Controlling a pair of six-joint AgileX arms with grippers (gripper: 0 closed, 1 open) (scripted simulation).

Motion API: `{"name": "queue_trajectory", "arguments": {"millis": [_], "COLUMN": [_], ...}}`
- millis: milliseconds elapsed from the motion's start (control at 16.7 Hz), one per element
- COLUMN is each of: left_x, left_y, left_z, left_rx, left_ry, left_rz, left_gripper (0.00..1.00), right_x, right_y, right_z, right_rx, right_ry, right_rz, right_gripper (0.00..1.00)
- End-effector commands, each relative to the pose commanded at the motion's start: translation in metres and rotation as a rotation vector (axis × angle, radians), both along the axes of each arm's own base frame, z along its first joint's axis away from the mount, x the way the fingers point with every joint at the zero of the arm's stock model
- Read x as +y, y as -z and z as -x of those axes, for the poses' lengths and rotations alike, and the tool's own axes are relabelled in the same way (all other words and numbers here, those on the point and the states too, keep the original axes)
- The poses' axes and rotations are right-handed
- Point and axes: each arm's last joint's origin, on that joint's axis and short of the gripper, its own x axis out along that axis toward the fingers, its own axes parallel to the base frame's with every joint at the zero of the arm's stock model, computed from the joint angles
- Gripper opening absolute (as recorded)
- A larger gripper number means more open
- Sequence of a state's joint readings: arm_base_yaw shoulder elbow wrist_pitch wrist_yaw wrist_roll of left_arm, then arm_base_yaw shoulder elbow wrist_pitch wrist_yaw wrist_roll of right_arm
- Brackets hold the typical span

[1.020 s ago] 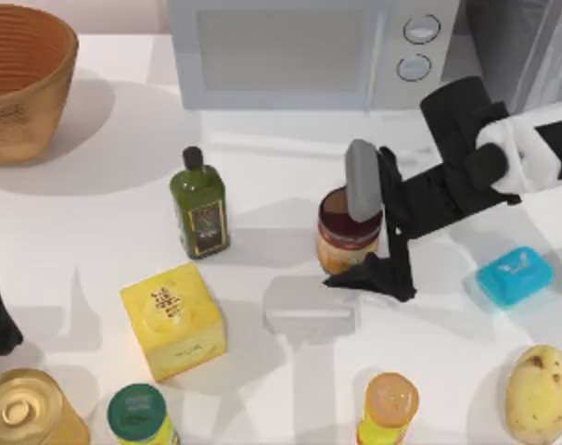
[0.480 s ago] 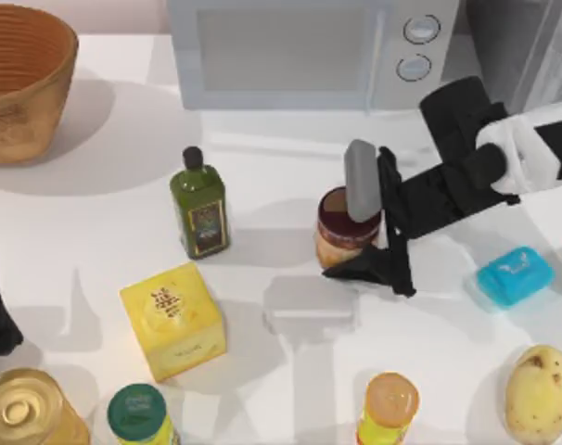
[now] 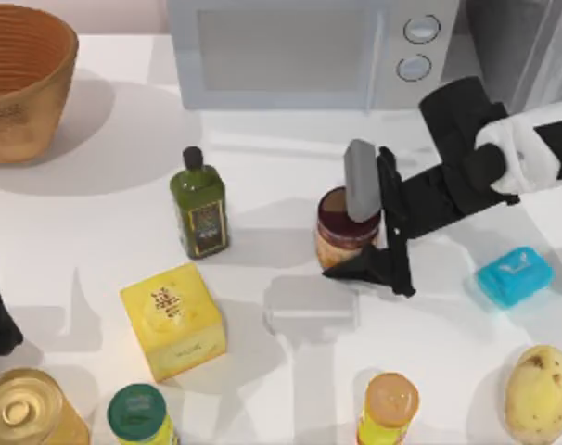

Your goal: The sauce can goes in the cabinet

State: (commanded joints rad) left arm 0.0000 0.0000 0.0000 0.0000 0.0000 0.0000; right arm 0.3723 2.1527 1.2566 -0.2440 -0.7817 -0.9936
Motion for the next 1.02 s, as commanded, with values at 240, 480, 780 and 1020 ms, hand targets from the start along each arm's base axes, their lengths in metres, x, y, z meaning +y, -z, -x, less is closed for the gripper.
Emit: {"name": "queue_trajectory", "arguments": {"millis": [240, 480, 780, 1020], "left_x": [0.000, 0.000, 0.000, 0.000], "left_y": [0.000, 0.000, 0.000, 0.000], "left_z": [0.000, 0.000, 0.000, 0.000], "left_rx": [0.000, 0.000, 0.000, 0.000], "left_ry": [0.000, 0.000, 0.000, 0.000], "left_rz": [0.000, 0.000, 0.000, 0.000], "left_gripper": [1.00, 1.00, 1.00, 1.00], "right_x": [-0.001, 0.005, 0.000, -0.001], "right_y": [-0.002, -0.032, -0.105, -0.148], "right_z": [-0.001, -0.007, -0.010, -0.002], "right_rx": [-0.003, -0.007, 0.011, 0.000], "right_ry": [0.003, -0.012, 0.005, 0.005], "right_rz": [-0.002, -0.016, -0.008, -0.002], "right_gripper": [0.00, 0.00, 0.00, 0.00]}}
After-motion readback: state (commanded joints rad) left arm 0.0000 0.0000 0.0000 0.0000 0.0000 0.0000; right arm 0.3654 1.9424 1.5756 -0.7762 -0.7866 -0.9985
